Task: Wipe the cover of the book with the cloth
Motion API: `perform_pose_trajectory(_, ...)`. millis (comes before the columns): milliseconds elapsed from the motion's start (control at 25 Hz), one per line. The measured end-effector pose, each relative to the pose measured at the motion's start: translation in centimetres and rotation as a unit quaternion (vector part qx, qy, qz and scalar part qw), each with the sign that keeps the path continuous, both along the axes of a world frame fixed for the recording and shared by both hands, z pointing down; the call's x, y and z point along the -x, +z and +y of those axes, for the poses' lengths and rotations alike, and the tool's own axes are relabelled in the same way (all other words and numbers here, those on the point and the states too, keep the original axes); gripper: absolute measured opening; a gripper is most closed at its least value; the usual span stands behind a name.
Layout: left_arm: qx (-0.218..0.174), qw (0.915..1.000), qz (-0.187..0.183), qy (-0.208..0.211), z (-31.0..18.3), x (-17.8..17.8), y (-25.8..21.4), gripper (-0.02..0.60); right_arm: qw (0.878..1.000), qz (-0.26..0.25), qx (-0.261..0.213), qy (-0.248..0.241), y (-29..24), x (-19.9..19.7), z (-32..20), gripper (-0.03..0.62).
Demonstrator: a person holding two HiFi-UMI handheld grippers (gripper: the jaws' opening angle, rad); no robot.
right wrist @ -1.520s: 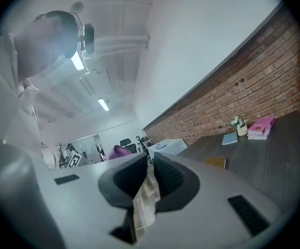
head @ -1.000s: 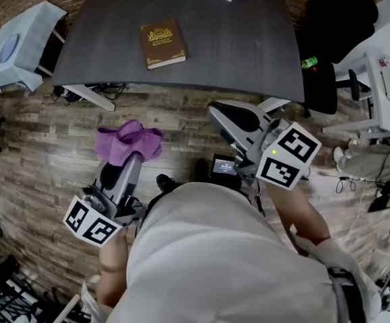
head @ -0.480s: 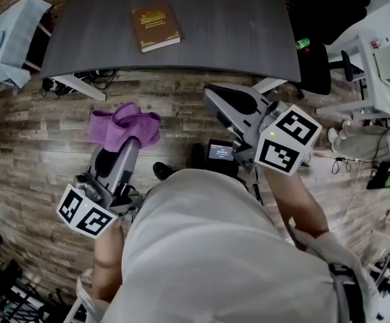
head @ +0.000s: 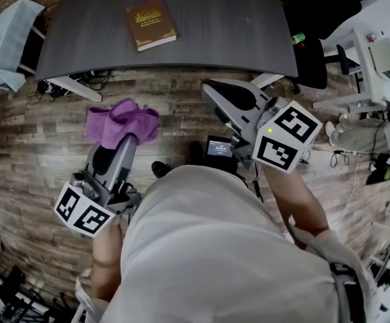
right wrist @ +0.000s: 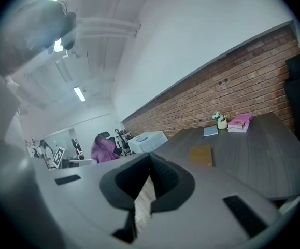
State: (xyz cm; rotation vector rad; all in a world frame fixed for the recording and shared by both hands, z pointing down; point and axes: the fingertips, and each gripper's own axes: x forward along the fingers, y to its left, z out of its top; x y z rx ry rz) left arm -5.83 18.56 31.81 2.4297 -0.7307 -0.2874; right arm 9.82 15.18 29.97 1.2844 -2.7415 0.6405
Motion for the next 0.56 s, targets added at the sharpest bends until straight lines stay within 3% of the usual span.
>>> perform_pose_trajectory(560,0.004,1.0,0.003,0.005,-0.9,0.2,0.3,0.13,1.0,0.012,-0.008,0.007,-0.1,0.1,-1.4,0.014)
